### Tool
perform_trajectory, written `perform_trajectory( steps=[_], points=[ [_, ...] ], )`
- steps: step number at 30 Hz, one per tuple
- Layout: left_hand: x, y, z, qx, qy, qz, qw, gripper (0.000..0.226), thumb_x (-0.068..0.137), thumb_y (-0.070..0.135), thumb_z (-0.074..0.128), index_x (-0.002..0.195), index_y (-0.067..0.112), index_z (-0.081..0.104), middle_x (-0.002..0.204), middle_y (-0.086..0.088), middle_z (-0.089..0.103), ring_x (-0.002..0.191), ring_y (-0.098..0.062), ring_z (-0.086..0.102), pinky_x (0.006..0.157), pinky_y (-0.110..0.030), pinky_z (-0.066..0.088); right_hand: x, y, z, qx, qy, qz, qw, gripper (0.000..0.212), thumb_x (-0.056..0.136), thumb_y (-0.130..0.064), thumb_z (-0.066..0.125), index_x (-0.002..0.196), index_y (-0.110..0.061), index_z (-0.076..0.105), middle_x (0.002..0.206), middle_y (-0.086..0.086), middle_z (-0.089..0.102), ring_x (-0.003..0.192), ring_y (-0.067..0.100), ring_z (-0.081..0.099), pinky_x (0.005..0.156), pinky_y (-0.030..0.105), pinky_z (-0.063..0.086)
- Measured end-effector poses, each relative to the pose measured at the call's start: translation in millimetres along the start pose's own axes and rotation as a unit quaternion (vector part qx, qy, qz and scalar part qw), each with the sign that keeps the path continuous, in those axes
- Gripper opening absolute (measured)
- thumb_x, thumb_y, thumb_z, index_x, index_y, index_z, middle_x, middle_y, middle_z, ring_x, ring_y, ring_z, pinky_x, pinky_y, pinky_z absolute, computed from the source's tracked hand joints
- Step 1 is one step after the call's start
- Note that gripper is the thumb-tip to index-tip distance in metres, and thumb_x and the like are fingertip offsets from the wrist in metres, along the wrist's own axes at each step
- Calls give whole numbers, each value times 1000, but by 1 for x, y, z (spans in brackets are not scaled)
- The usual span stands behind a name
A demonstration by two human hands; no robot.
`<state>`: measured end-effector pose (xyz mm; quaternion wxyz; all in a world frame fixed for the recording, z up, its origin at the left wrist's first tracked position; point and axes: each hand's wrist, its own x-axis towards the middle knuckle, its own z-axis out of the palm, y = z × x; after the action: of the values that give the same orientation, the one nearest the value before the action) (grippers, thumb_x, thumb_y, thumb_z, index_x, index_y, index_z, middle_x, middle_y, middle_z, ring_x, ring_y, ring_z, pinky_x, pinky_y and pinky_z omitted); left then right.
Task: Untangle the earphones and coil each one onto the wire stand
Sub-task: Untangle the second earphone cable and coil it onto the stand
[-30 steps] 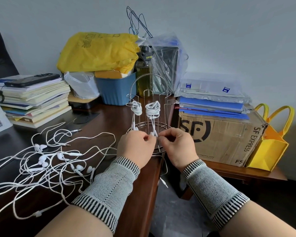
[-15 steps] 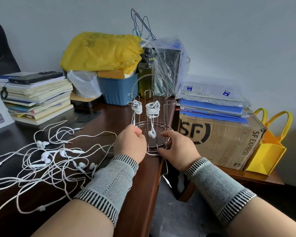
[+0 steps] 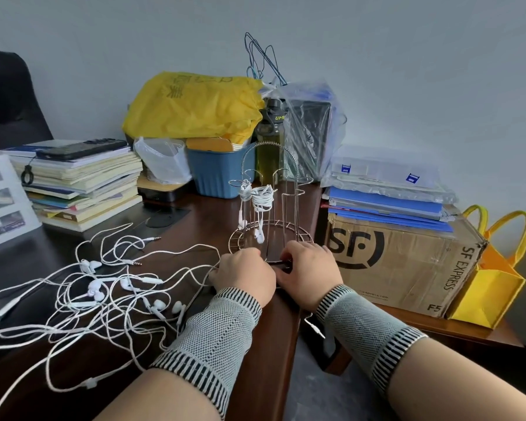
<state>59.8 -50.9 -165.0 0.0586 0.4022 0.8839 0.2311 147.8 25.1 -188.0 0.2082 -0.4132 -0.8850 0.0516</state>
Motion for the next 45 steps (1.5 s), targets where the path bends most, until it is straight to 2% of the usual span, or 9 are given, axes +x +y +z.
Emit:
perform_trajectory(
  steps=[6, 10, 15, 20, 23, 28, 33, 40, 45],
  points=[
    [2, -1, 2, 17, -18, 1, 1000, 35, 98, 28, 41, 129, 27, 57, 123, 2, 62, 125, -22, 45, 105, -47, 29, 2, 14, -7, 28, -19, -63, 997, 17, 87, -35, 60, 96, -21, 64, 99, -4, 65, 116, 20, 46, 100, 31, 39],
    [0, -1, 2, 7, -20, 10, 1000, 35, 98, 27, 41, 130, 30, 55, 127, 7, 59, 129, -20, 40, 107, -48, 25, 8, 10, -12, 33, -60, -41, 997, 20, 89, -41, 59, 94, -21, 60, 100, -1, 62, 102, 18, 52, 91, 27, 38],
    [-3, -1, 4, 33, -26, 30, 999, 38, 98, 30, 40, 135, 30, 51, 145, 10, 44, 138, -21, 29, 108, -53, 23, 13, -2, -5, 6, -36, -15, 999, 25, 90, -45, 56, 91, -19, 57, 101, 4, 61, 104, 22, 52, 89, 31, 43],
    [-2, 0, 2, 31, -41, 18, 999, 41, 98, 33, 41, 138, 33, 47, 146, 9, 44, 137, -23, 30, 108, -51, 22, 11, 11, -11, 80, -65, -13, 995, 27, 79, -51, 68, 79, -28, 54, 91, -8, 57, 89, 10, 51, 76, 23, 42],
    [-1, 0, 3, 21, -41, 21, 999, 44, 97, 31, 42, 142, 33, 43, 147, 10, 44, 137, -23, 33, 111, -53, 20, 12, 18, -16, 84, -91, -24, 992, 25, 78, -48, 71, 82, -27, 57, 95, -7, 59, 88, 9, 53, 77, 22, 42],
    [0, 0, 5, 24, -45, 26, 998, 43, 97, 27, 41, 140, 27, 45, 150, 9, 40, 138, -20, 35, 113, -53, 21, 13, 3, -5, 70, -33, 7, 997, 23, 83, -44, 67, 83, -23, 57, 95, -2, 58, 94, 15, 54, 81, 27, 46],
    [2, -1, 6, 41, -52, 30, 997, 43, 97, 28, 40, 139, 23, 47, 151, 6, 38, 140, -20, 32, 114, -54, 22, 15, -6, 3, 80, -15, -3, 997, 21, 90, -34, 61, 95, -15, 69, 101, 2, 65, 97, 17, 59, 83, 27, 46],
    [-1, -1, -1, -29, -11, -3, 1000, 42, 97, 22, 43, 138, 29, 49, 145, 4, 46, 135, -23, 35, 108, -50, 27, 4, -1, -12, 177, 6, 21, 984, 10, 88, -27, 65, 88, -21, 72, 93, -6, 70, 87, 9, 60, 84, 25, 49],
    [9, -9, -16, -54, -15, -12, 998, 41, 95, 22, 44, 135, 30, 54, 141, -1, 52, 129, -29, 43, 108, -47, 35, -8, -7, -26, 155, -20, -41, 987, 11, 84, -31, 67, 86, -22, 74, 89, -8, 69, 90, 10, 60, 86, 25, 47]
  ],
)
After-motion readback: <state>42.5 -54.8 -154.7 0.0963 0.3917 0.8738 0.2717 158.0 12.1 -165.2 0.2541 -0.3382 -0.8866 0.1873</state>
